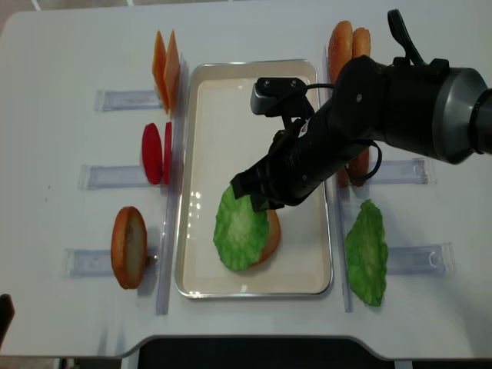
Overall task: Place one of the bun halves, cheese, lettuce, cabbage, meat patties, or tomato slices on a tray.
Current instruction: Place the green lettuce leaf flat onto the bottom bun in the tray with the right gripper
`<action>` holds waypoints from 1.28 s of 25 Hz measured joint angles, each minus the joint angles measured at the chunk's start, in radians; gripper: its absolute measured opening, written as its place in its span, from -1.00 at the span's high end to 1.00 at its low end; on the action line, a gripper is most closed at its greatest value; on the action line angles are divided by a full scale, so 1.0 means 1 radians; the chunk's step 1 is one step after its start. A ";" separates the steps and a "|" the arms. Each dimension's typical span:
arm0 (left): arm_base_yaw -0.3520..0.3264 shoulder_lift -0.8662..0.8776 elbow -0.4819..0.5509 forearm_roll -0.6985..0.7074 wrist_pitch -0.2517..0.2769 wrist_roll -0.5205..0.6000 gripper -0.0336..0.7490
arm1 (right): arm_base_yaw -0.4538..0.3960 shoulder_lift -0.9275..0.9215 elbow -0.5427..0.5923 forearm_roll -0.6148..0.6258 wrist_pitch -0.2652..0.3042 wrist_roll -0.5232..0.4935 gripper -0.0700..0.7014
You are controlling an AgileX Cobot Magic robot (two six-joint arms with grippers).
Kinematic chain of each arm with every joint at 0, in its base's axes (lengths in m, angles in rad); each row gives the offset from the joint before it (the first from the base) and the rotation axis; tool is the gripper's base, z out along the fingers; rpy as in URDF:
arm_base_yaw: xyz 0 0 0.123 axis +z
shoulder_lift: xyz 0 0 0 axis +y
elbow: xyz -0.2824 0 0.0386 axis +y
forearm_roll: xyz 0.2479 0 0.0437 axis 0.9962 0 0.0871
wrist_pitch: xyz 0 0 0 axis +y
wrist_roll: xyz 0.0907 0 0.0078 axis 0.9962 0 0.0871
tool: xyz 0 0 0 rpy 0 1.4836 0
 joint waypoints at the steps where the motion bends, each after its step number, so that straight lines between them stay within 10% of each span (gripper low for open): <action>1: 0.000 0.000 0.000 0.000 0.000 0.000 0.41 | 0.000 0.000 0.000 -0.001 0.001 0.001 0.74; 12: 0.000 0.000 0.000 0.000 0.000 0.000 0.49 | 0.000 0.000 0.000 -0.009 0.002 0.007 0.67; 24: 0.000 0.000 0.000 0.000 0.000 0.000 0.74 | -0.001 0.000 0.000 -0.030 0.004 0.048 -0.31; 32: 0.000 0.000 0.000 0.000 0.000 0.000 0.91 | -0.001 0.000 -0.011 -0.207 0.054 0.246 -0.47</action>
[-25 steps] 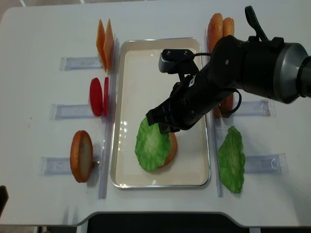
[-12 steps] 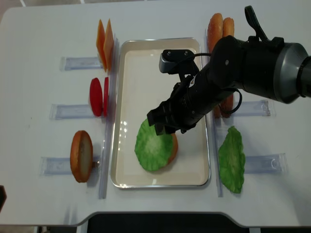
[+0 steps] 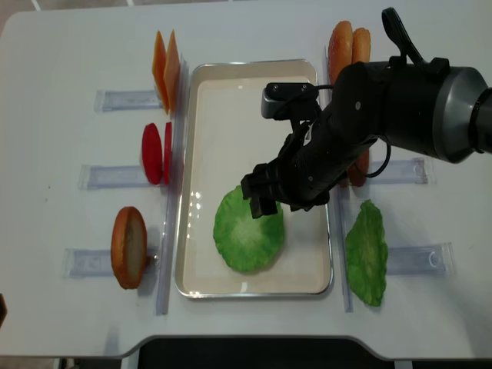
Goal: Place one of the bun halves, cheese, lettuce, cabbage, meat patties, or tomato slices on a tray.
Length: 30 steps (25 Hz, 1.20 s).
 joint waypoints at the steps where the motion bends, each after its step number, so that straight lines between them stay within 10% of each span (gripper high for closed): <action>1: 0.000 0.000 0.000 0.000 0.000 0.000 0.91 | 0.000 0.000 -0.008 -0.019 0.016 0.020 -0.47; 10: 0.000 0.000 0.000 0.000 0.000 0.000 0.92 | 0.000 0.000 -0.120 -0.143 0.168 0.159 -0.47; 22: 0.000 0.000 0.000 0.000 0.000 0.000 0.92 | 0.000 -0.018 -0.391 -0.322 0.504 0.243 -0.47; 30: 0.000 0.000 0.000 0.000 0.000 0.000 0.92 | 0.000 -0.039 -0.488 -0.449 0.530 0.271 -0.47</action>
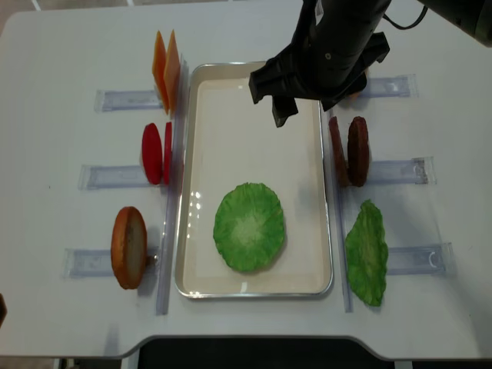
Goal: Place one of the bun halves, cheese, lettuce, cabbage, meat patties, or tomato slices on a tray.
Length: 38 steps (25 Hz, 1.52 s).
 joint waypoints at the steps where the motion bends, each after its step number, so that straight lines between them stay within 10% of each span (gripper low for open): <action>1: 0.000 0.000 0.000 0.000 0.000 0.000 0.92 | 0.000 -0.004 0.000 -0.007 0.001 0.000 -0.47; 8: 0.000 0.000 0.000 0.000 0.000 0.000 0.92 | -0.106 -0.034 0.000 -0.018 0.004 -0.051 -0.47; 27: 0.000 0.000 0.000 0.000 0.000 0.000 0.92 | -0.748 -0.062 0.000 -0.041 0.004 -0.323 -0.47; 38: 0.000 0.000 0.000 0.000 0.000 0.000 0.92 | -0.827 -0.072 0.005 -0.048 0.005 -0.383 -0.47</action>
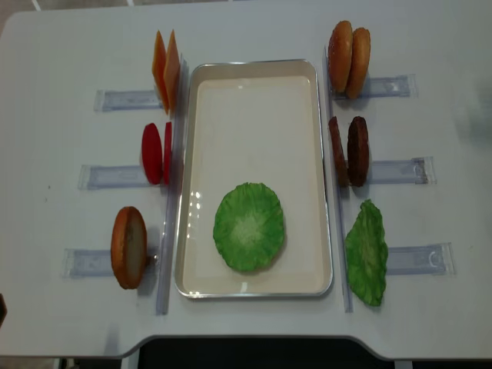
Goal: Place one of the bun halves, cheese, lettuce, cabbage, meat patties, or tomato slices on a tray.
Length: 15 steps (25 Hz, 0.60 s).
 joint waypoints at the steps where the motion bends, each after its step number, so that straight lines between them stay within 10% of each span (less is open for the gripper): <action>1: 0.000 0.000 0.000 0.000 0.000 0.000 0.92 | 0.000 -0.010 0.012 0.000 -0.001 -0.003 -0.47; 15: 0.000 0.000 0.000 0.000 0.000 0.000 0.92 | 0.000 -0.487 0.495 0.005 0.003 -0.010 -0.42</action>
